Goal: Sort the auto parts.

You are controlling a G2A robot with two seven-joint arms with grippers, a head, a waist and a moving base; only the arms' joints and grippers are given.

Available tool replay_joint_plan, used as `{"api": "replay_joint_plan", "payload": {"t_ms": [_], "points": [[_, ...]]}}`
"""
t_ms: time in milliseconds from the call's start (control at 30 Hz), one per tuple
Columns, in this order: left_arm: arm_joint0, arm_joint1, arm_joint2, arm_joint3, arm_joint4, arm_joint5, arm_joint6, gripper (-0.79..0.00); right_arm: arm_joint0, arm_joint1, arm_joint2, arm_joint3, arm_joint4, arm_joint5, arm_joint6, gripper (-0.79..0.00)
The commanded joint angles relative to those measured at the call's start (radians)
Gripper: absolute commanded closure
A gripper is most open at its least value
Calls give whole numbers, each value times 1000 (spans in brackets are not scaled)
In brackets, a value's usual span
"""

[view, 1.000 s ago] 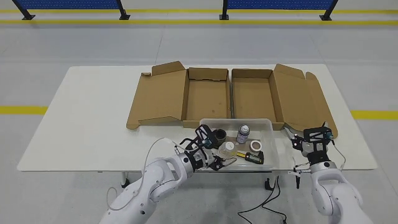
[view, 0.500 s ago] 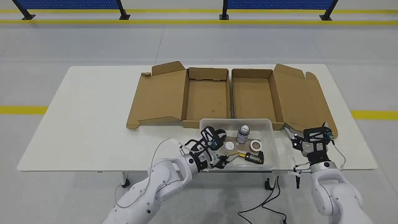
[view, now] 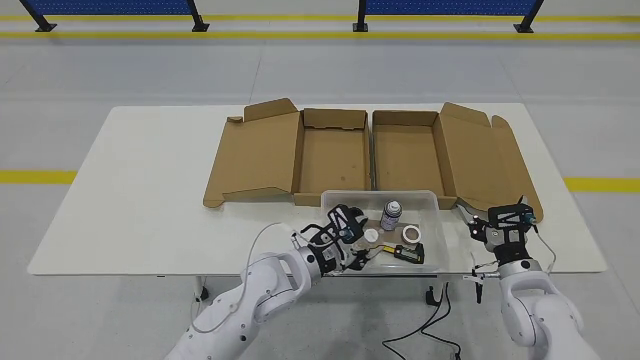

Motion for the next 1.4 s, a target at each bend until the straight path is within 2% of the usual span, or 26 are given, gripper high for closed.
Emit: {"api": "replay_joint_plan", "payload": {"t_ms": [0, 100, 200, 400, 433, 500, 567, 600, 633, 833, 1067, 1133, 1167, 1300, 1333, 1367], "points": [[-2, -1, 2, 2, 1, 1, 1, -317, 0, 0, 0, 0, 0, 0, 0, -785], [-5, -3, 2, 4, -3, 2, 5, -296, 0, 0, 0, 0, 0, 0, 0, -785], [-8, -4, 0, 5, -6, 2, 6, -215, 0, 0, 0, 0, 0, 0, 0, -785], [-13, -7, -3, 8, -9, 8, 7, -188, 0, 0, 0, 0, 0, 0, 0, -785], [-13, -7, -3, 7, -11, 8, 7, -222, 0, 0, 0, 0, 0, 0, 0, -785], [-13, -7, -5, 5, -13, 5, 3, -388, 0, 0, 0, 0, 0, 0, 0, -785], [-11, -7, -8, 1, -10, -1, -1, -502, 0, 0, 0, 0, 0, 0, 0, -785], [-10, -6, -10, -2, -12, -5, -3, -671, 0, 0, 0, 0, 0, 0, 0, -785], [-8, -5, -12, -4, -13, -8, -4, -785, 0, 0, 0, 0, 0, 0, 0, -785], [2, -4, -18, -25, -30, -20, -32, -785, 0, 0, 0, 0, 0, 0, 0, -785], [-21, -16, 19, -31, -11, 6, -40, -776, 0, 0, 0, 0, 0, 0, 0, -785], [-32, -21, 34, -26, -7, 14, -40, -705, 0, 0, 0, 0, 0, 0, 0, -785], [-38, -24, 41, -23, -7, 17, -42, -643, 0, 0, 0, 0, 0, 0, 0, -785], [-64, -35, 70, -8, -3, 31, -46, -613, 0, 0, 0, 0, 0, 0, 0, -785], [-70, -38, 76, -2, -3, 34, -47, -560, 0, 0, 0, 0, 0, 0, 0, -785], [-76, -40, 80, 3, -1, 37, -47, -545, 0, 0, 0, 0, 0, 0, 0, -785]]}}
